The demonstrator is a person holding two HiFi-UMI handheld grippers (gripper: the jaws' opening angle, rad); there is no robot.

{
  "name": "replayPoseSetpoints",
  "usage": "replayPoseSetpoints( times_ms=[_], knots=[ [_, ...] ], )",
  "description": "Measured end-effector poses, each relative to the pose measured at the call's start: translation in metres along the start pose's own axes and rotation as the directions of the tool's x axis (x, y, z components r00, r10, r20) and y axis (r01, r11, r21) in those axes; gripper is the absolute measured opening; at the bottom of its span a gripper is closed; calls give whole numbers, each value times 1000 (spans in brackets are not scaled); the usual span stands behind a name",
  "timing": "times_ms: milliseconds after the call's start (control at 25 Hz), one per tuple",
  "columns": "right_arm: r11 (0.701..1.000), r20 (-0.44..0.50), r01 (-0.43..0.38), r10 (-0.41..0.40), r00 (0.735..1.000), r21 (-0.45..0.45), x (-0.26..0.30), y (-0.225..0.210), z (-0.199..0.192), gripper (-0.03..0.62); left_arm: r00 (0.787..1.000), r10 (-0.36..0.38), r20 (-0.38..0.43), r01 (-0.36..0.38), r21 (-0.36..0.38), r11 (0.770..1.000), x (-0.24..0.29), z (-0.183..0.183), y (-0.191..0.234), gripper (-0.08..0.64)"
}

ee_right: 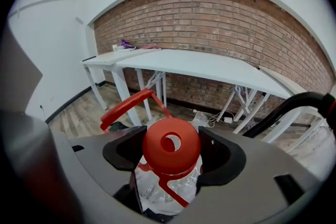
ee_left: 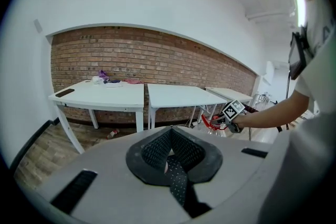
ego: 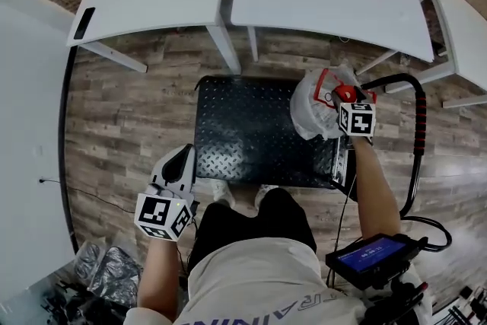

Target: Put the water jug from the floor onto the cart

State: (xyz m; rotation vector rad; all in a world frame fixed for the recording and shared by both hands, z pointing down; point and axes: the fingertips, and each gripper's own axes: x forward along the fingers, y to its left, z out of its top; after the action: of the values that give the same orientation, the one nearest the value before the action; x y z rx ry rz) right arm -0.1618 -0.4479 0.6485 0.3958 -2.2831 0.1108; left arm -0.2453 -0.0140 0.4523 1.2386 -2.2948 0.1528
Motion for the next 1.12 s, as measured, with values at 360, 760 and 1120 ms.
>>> replayPoseSetpoints(
  times_ms=[360,760,1120],
  knots=[
    [999,-43,31,-29,999,36,49,-12,-18,311,995,38,-92,-41,-29,999,-14,-41,10,0],
    [996,-63,38,-33,997,82,59,-27,-25,311,991,50,-121,-54,-30,998,-9,-52,13,0],
    [997,-45,29,-26,999,73,49,-32,-31,311,993,0,-117,-2,-20,1000,-5,-51,3,0]
  ],
)
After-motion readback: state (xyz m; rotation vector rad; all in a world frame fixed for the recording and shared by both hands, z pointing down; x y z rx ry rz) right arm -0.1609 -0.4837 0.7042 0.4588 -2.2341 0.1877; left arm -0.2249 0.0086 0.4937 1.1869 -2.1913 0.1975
